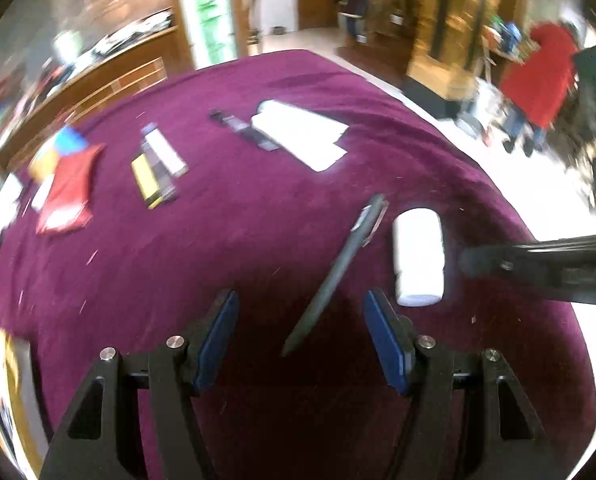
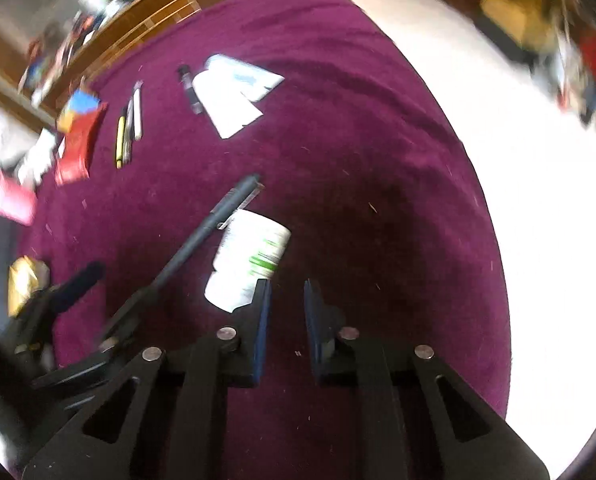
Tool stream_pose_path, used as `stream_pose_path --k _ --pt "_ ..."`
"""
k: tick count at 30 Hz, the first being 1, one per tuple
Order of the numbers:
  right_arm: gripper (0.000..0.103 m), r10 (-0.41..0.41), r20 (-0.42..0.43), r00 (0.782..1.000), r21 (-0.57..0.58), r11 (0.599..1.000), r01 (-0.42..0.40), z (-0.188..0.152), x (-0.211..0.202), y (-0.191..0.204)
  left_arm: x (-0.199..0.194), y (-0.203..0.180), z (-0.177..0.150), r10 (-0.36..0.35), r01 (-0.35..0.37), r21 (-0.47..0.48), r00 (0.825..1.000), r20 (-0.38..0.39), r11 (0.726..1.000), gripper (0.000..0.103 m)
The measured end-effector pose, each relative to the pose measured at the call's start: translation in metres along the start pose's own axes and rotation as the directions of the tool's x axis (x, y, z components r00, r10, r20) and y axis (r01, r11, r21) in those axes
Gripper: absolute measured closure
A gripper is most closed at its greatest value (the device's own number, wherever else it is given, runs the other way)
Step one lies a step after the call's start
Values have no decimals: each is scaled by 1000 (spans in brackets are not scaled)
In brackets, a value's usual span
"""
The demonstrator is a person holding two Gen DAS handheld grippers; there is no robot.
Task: Organize objects
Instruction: 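Grasp the white bottle with the right tool while the left tool grasps the black pen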
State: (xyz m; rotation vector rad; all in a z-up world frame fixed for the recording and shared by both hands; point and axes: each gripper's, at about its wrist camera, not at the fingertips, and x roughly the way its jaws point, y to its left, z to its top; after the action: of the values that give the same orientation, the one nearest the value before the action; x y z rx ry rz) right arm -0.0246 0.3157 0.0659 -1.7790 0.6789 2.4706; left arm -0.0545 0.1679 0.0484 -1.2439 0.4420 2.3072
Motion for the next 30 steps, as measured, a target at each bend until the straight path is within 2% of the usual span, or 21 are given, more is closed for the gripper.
stream_pose_path --k 3,4,5,6,7,8,9,11,15,20,22,23,24,30 --pt "88 53 9 999 83 995 -53 -1 -9 -22 23 -13 10 3 0 81 999 -38 997 45" --pt "88 59 17 998 92 994 -60 -1 -14 -26 30 -14 11 -14 20 89 998 -60 996 51" --pt "88 65 26 998 97 993 -68 -1 -18 -28 29 -13 11 -47 50 71 998 -50 996 68" --pt "87 79 40 996 106 991 -83 -1 -23 -30 29 -10 12 -75 78 49 995 -61 996 72" --pt "87 93 50 994 109 989 -98 0 -25 -30 27 -9 12 -67 70 38 995 -72 997 92" --pt "81 106 59 993 109 988 -112 0 -26 -29 25 -8 12 -73 76 34 994 -81 997 96" --pt "73 110 62 992 104 988 -116 2 -26 -25 23 -7 11 -74 76 23 993 -88 997 97" --pt "65 116 62 991 99 988 -122 5 -23 -20 18 -1 6 -81 82 4 992 -95 997 97" --pt "58 93 61 994 63 993 -97 13 -5 -2 -3 22 -9 -106 99 -85 991 -81 991 97" --pt "57 25 16 1000 18 1000 -25 19 30 20 -34 49 -30 -119 108 -206 992 -45 973 97" --pt "57 -22 52 998 -11 1000 22 17 34 28 -48 58 -39 -118 108 -242 993 -29 964 97" --pt "61 -54 51 997 -25 998 55 17 37 32 -53 62 -43 -117 107 -257 993 -23 960 97" --pt "71 -70 54 996 -34 997 72 18 37 35 -61 67 -49 -112 104 -275 994 -14 956 97" --pt "71 49 -12 999 -4 999 -49 10 33 41 -117 106 -91 -85 98 -393 995 52 914 97"
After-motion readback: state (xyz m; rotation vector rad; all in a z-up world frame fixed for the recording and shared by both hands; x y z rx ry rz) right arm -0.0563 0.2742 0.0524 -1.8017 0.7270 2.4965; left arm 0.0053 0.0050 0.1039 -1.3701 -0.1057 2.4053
